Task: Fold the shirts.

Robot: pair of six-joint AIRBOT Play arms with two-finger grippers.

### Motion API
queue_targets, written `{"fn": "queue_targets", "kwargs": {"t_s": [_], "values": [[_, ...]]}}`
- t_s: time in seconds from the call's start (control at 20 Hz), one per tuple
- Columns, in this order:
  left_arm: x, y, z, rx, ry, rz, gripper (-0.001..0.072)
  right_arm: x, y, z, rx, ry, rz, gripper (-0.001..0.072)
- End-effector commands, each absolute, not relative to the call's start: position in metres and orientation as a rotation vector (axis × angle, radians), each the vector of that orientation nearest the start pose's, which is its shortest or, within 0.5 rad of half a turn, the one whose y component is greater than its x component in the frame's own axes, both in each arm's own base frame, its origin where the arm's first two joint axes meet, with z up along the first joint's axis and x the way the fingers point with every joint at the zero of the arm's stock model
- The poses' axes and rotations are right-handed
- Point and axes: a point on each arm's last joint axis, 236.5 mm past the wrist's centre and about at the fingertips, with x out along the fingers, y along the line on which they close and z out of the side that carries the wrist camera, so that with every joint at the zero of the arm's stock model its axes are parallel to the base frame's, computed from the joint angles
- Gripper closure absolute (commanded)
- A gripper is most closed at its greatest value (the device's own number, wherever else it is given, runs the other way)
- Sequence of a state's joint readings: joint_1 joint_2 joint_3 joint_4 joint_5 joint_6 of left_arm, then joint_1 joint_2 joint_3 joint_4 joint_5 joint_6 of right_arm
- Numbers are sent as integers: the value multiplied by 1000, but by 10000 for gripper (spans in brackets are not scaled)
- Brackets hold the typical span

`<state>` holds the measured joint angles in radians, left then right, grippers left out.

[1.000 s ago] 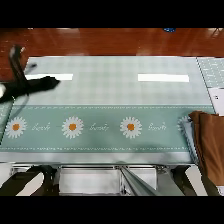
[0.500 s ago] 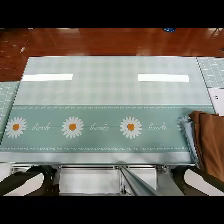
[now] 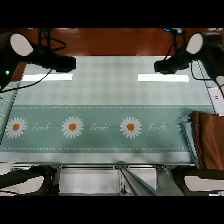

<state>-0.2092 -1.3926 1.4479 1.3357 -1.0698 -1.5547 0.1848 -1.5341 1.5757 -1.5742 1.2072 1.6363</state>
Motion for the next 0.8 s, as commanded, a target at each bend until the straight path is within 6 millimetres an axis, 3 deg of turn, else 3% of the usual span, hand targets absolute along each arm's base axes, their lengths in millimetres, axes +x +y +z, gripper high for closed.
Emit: {"fn": "queue_targets", "kwargs": {"t_s": [0.0, 0.75], "values": [[445, -141, 60, -79, 1089, -295, 684, 459, 87, 14, -92, 1276, 93, 683], [445, -140, 59, -80, 1091, -294, 684, 453, 86, 16, -94, 1293, 91, 683]]}}
